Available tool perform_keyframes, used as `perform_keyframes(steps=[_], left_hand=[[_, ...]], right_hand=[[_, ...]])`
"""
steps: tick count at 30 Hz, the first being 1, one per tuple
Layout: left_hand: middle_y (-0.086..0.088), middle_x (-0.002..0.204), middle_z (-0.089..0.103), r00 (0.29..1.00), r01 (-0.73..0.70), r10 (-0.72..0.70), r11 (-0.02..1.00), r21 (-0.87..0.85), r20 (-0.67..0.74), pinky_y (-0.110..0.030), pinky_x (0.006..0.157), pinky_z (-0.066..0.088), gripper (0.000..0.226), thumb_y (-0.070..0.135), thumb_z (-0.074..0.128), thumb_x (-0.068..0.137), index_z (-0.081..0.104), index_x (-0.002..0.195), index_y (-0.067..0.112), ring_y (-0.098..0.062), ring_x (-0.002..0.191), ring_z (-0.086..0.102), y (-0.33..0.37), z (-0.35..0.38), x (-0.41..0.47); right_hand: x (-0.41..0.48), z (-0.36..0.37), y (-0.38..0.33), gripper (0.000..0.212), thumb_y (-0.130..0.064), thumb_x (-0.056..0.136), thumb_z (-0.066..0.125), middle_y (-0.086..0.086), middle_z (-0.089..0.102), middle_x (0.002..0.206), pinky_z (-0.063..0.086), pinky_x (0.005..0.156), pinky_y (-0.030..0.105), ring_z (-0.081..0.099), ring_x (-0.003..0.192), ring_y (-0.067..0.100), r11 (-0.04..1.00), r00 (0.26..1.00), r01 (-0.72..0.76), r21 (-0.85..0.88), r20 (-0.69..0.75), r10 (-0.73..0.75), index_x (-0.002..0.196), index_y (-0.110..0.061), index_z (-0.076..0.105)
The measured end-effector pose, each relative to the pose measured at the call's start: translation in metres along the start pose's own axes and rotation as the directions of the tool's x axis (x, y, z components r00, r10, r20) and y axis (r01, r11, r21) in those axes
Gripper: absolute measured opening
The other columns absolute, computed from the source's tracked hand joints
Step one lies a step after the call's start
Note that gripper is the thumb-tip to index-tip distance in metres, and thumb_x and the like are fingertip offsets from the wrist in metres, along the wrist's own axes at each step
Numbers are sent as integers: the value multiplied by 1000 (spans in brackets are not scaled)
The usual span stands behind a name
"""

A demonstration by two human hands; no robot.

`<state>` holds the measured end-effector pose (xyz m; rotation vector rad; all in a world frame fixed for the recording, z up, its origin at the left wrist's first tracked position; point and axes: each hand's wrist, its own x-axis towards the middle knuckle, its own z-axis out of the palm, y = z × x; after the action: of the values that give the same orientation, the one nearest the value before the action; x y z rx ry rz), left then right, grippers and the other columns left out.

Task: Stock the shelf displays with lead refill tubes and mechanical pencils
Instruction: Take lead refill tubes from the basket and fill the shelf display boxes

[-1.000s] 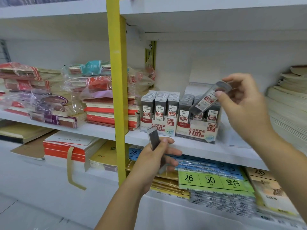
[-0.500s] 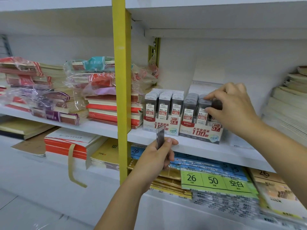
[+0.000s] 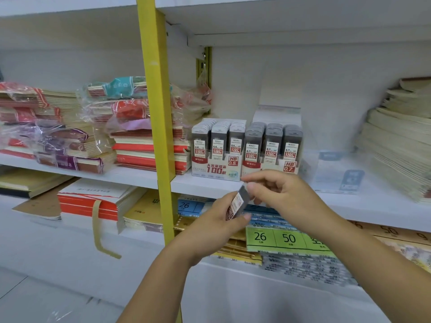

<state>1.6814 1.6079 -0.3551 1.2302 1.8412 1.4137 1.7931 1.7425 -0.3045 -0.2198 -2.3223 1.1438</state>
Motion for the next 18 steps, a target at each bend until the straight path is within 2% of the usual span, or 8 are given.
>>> perform_keyframes(steps=[2,4,7,9,11,14,16,18], left_hand=[[22,125,55,1000,-5,5,1000,2,-19,-15,82,44,41,39,64,94,46,106,73,6,110,53,-1,0,0],[18,117,65,999,-17,14,998,-54,-48,-21,85,53,41,29,71,92,56,117,58,-1,105,62,-5,-2,0],[18,106,73,994,-38,14,975,-218,-111,-23,74,59,37,16,75,88,67,116,39,-7,95,72,-5,-7,1],[11,99,76,984,-41,-19,944,-329,-177,-23,69,59,33,11,76,87,67,113,30,-15,91,75,-5,-9,2],[2,98,78,968,-59,-39,924,-379,-246,-23,70,58,28,12,74,88,64,112,21,-16,91,75,-7,-11,4],[0,98,79,957,-97,-19,920,-380,-290,-20,70,57,21,15,71,91,66,112,19,-12,89,74,-8,-12,6],[1,96,79,956,-123,14,925,-359,-293,-19,69,56,20,17,70,92,67,111,24,-9,83,73,-5,-10,7],[1,93,79,955,-155,60,935,-319,-290,-19,69,56,21,18,70,92,69,109,29,-7,77,71,-1,-8,10]], right_hand=[[-2,-4,3,23,-15,92,61,-10,72,79,48,59,13,62,65,-2,1000,999,-25,15,-33,26,99,-34,72],[-5,-10,7,25,-11,92,59,-9,72,80,49,57,16,62,64,0,998,994,-49,31,-100,52,97,-32,72],[-9,-22,13,25,-6,92,58,-7,74,79,50,57,16,66,65,3,989,981,-82,119,-166,101,98,-27,71],[-12,-27,16,22,-4,92,57,-3,74,78,52,59,17,68,66,7,983,980,-117,140,-146,137,100,-21,69],[-14,-29,19,17,-3,92,58,4,73,77,53,63,22,68,66,12,978,983,-158,140,-69,169,100,-16,65],[-17,-26,22,10,-8,89,63,5,73,80,54,73,33,69,74,18,979,981,-194,58,21,193,94,-17,64],[-15,-24,20,9,-16,84,71,0,72,85,57,76,31,69,80,17,987,987,-158,-20,-17,158,87,-23,67],[-13,-19,14,17,-21,80,76,-7,71,89,57,73,26,67,79,12,995,996,-86,-42,-38,84,91,-32,68]])
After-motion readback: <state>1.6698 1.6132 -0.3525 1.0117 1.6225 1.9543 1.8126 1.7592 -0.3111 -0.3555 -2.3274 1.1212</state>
